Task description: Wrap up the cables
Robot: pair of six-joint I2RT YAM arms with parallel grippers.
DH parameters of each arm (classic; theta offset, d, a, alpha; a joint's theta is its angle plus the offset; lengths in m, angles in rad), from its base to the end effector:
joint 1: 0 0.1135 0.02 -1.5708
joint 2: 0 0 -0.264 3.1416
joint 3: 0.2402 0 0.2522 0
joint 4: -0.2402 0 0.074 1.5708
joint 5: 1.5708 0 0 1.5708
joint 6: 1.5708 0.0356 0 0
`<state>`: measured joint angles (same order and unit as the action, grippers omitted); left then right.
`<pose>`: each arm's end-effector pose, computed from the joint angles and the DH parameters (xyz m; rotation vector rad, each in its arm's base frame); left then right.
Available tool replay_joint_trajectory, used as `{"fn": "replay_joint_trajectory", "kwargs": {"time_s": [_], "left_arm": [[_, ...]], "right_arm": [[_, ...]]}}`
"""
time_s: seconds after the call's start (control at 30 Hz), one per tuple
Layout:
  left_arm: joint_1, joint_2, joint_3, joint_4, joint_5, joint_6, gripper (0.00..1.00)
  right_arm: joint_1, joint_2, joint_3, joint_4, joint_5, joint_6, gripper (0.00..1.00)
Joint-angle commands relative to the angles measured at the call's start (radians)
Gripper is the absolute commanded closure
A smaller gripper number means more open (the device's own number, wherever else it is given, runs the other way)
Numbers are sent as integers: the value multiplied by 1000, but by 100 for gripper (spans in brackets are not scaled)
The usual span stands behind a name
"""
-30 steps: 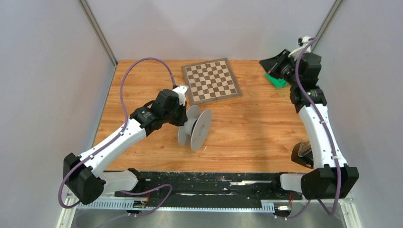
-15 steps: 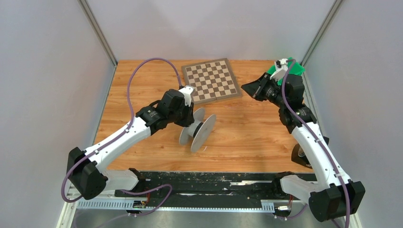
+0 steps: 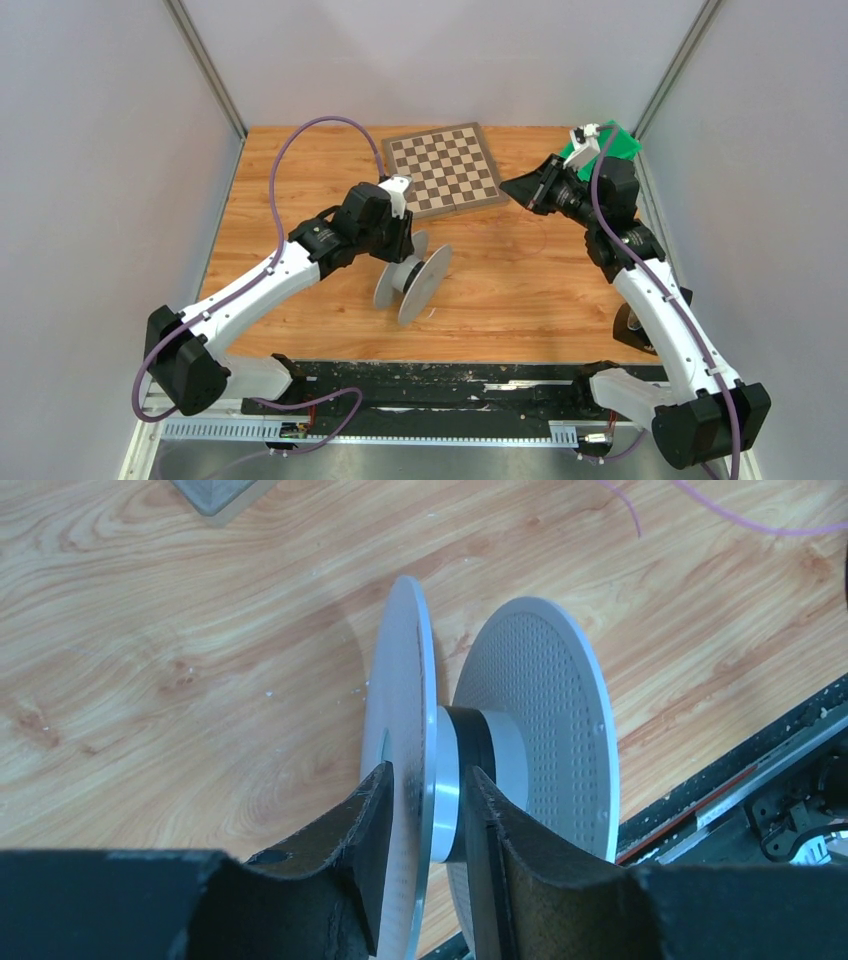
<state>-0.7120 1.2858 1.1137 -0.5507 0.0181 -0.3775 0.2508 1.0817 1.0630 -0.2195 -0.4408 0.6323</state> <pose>0.2112 -0.1832 0.3115 0.4030 2.3290 -0.5712 0.2338 0.0756 0.3769 0.0313 1.9069 1.0115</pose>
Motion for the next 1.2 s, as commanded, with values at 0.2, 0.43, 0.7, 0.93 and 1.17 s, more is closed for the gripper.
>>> {"fn": "replay_joint_trajectory", "kwargs": {"time_s": [0.2, 0.43, 0.7, 0.93, 1.17], "left_arm": [[-4, 13, 70, 8, 14, -12, 72], [-5, 16, 77, 4, 19, -14, 76], [-4, 18, 84, 2, 9, -18, 66], [-4, -23, 58, 65, -14, -25, 39], [-4, -81, 82, 156, 224, 263, 30]], "right_arm": [[56, -48, 62, 43, -19, 41, 100], [67, -63, 72, 33, -6, 39, 100], [81, -58, 100, 20, -10, 37, 100], [102, -42, 152, 20, -40, 51, 100], [104, 18, 215, 18, -160, 69, 100]]}}
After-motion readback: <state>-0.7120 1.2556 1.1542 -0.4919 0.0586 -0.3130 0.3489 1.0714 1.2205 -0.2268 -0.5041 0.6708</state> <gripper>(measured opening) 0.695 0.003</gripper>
